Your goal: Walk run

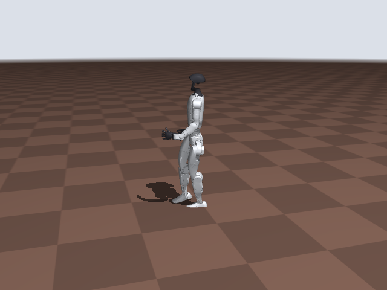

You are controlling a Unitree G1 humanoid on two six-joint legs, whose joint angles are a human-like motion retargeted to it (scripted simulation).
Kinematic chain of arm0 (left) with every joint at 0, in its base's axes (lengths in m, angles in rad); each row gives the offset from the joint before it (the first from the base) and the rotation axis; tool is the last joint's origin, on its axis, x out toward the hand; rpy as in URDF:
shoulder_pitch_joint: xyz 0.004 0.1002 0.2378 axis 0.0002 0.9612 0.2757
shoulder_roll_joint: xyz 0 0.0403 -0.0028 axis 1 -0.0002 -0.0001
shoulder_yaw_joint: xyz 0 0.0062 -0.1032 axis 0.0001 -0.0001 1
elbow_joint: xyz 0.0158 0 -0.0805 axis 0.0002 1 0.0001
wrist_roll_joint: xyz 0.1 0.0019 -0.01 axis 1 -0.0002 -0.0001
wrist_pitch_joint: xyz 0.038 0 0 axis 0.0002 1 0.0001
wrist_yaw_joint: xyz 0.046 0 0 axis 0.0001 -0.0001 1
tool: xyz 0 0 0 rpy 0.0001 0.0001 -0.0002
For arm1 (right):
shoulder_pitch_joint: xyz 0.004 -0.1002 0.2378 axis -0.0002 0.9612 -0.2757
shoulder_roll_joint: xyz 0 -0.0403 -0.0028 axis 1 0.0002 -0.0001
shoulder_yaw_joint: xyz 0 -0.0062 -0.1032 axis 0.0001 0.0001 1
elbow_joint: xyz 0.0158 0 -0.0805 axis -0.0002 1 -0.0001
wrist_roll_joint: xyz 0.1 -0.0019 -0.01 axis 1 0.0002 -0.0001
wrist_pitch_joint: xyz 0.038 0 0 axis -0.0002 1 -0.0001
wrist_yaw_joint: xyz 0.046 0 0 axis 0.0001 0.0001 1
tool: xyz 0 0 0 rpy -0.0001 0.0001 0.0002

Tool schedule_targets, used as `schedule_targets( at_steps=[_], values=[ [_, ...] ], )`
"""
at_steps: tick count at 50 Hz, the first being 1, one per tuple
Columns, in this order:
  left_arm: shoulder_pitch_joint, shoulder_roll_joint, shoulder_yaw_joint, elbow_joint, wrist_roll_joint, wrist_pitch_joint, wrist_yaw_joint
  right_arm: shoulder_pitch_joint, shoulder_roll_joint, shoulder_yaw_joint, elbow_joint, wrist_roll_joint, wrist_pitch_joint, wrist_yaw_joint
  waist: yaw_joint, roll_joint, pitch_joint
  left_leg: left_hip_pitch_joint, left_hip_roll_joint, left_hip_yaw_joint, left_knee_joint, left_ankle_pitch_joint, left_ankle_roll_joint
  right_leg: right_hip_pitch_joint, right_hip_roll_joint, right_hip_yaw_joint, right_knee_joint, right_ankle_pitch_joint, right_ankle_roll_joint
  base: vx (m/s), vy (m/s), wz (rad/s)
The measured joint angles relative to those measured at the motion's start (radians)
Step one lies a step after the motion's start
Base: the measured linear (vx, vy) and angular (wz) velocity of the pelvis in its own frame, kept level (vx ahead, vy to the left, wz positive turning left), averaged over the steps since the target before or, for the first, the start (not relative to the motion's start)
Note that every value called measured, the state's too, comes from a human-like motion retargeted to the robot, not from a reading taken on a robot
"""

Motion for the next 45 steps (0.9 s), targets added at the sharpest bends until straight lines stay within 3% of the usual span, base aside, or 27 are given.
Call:
schedule_targets(
  at_steps=[3, 5, 7, 10, 12, 13, 15, 17, 18, 20, 23, 27, 33, 38, 45],
  values=[
    [-0.040, 0.041, 0.012, 0.040, -0.035, 0.000, -0.063, 0.014, 0.050, -0.062, 0.151, 0.156, -0.002, -0.012, -0.028, -0.055, 0.022, 0.053, -0.068, -0.124, 0.001, 0.000, 0.000, -0.041, -0.041, 0.095, -0.185, -0.049, 0.028, 0.55, -0.11, 2.27],
    [-0.050, 0.064, 0.026, 0.054, -0.068, 0.006, -0.091, 0.028, 0.079, -0.093, 0.208, 0.262, 0.001, 0.003, -0.020, -0.085, 0.046, 0.095, -0.090, -0.154, 0.007, -0.002, 0.000, -0.056, -0.033, 0.138, -0.272, -0.080, 0.129, 0.63, -0.12, 1.44],
    [-0.043, 0.076, 0.043, 0.061, -0.091, 0.012, -0.085, 0.039, 0.091, -0.100, 0.233, 0.351, -0.001, 0.024, -0.005, -0.113, 0.075, 0.157, -0.101, -0.149, 0.018, -0.017, 0.000, -0.044, 0.002, 0.131, -0.314, -0.113, 0.291, 0.78, -0.29, 0.85],
    [-0.005, 0.073, 0.061, 0.076, -0.113, 0.023, -0.040, 0.053, 0.088, -0.118, 0.257, 0.406, 0.014, 0.062, -0.002, -0.115, 0.096, 0.250, -0.084, -0.118, 0.042, -0.023, 0.000, 0.044, 0.085, 0.180, -0.312, -0.093, 0.291, 0.67, 0.08, 1.06],
    [0.020, 0.050, 0.048, 0.078, -0.110, 0.030, -0.015, 0.064, 0.074, -0.147, 0.269, 0.395, 0.029, 0.097, -0.064, -0.106, 0.084, 0.246, -0.134, -0.136, 0.064, 0.070, -0.001, 0.042, -0.003, 0.190, -0.283, 0.055, 0.271, 0.57, 0.64, 2.48],
    [0.029, 0.038, 0.042, 0.077, -0.099, 0.030, -0.008, 0.067, 0.064, -0.158, 0.278, 0.391, 0.036, 0.115, -0.104, -0.089, 0.079, 0.245, -0.142, -0.151, 0.091, 0.116, -0.004, 0.038, -0.029, 0.123, -0.274, 0.081, 0.213, 0.70, 0.37, 2.79],
    [0.049, 0.026, 0.046, 0.077, -0.048, 0.023, -0.011, 0.073, 0.046, -0.158, 0.311, 0.399, 0.047, 0.136, -0.160, -0.055, 0.067, 0.222, -0.129, -0.154, 0.191, 0.237, -0.073, 0.059, -0.004, 0.162, -0.256, 0.028, 0.086, 0.70, 0.03, 2.55],
    [0.058, 0.004, 0.021, 0.081, 0.048, 0.015, -0.017, 0.058, 0.023, -0.196, 0.372, 0.418, 0.062, 0.156, -0.140, -0.026, 0.056, 0.150, -0.103, -0.097, 0.337, 0.380, -0.238, 0.099, -0.022, 0.153, -0.253, -0.027, 0.076, 0.80, -0.07, 2.27],
    [0.060, -0.007, 0.003, 0.078, 0.093, 0.016, -0.010, 0.048, 0.013, -0.212, 0.392, 0.418, 0.073, 0.165, -0.133, -0.021, 0.052, 0.101, -0.079, -0.047, 0.416, 0.416, -0.357, 0.116, -0.038, 0.124, -0.254, -0.041, 0.065, 0.66, -0.02, 2.41],
    [0.061, -0.014, -0.027, 0.057, 0.162, 0.017, 0.012, 0.026, 0.001, -0.203, 0.407, 0.396, 0.085, 0.167, -0.140, -0.028, 0.036, 0.015, 0.008, 0.124, 0.545, 0.481, -0.520, 0.133, -0.078, -0.007, -0.254, -0.059, 0.029, 0.38, -0.02, 2.38],
    [0.073, 0.023, -0.050, -0.001, 0.226, 0.009, 0.031, -0.015, -0.009, -0.144, 0.380, 0.335, 0.090, 0.154, -0.132, -0.053, 0.029, -0.103, 0.053, 0.276, 0.688, 0.400, -0.360, 0.172, -0.102, -0.068, -0.250, -0.089, -0.009, 0.61, -0.14, 1.80],
    [0.118, 0.056, -0.014, -0.063, 0.366, 0.002, 0.063, -0.066, -0.021, -0.100, 0.284, 0.244, 0.121, 0.239, -0.036, -0.087, 0.041, -0.259, 0.000, 0.289, 0.688, 0.265, -0.332, 0.216, -0.105, -0.116, -0.235, -0.121, -0.041, 0.34, -0.06, 1.00],
    [0.202, 0.078, 0.023, -0.123, 0.426, 0.021, 0.100, -0.082, -0.064, -0.042, 0.093, 0.165, 0.206, 0.407, 0.060, -0.097, 0.036, -0.386, 0.156, 0.488, 0.429, 0.087, -0.147, 0.277, -0.080, -0.234, -0.228, -0.189, -0.084, 0.44, -0.02, 1.06],
    [0.277, 0.114, 0.068, -0.199, 0.523, 0.040, 0.126, -0.068, -0.103, 0.030, -0.032, 0.144, 0.220, 0.492, 0.155, -0.115, 0.039, -0.426, 0.187, 0.589, 0.141, 0.100, -0.060, 0.332, -0.056, -0.308, -0.236, -0.232, -0.100, 0.47, 0.03, 0.60],
    [0.376, 0.111, 0.111, -0.213, 0.750, 0.065, 0.224, 0.006, -0.124, 0.166, -0.171, 0.026, 0.216, 0.625, 0.255, -0.185, 0.035, -0.342, 0.146, 0.734, -0.100, 0.154, -0.015, 0.407, -0.088, -0.363, -0.195, -0.236, -0.066, 0.63, 0.13, 0.26]
  ],
)
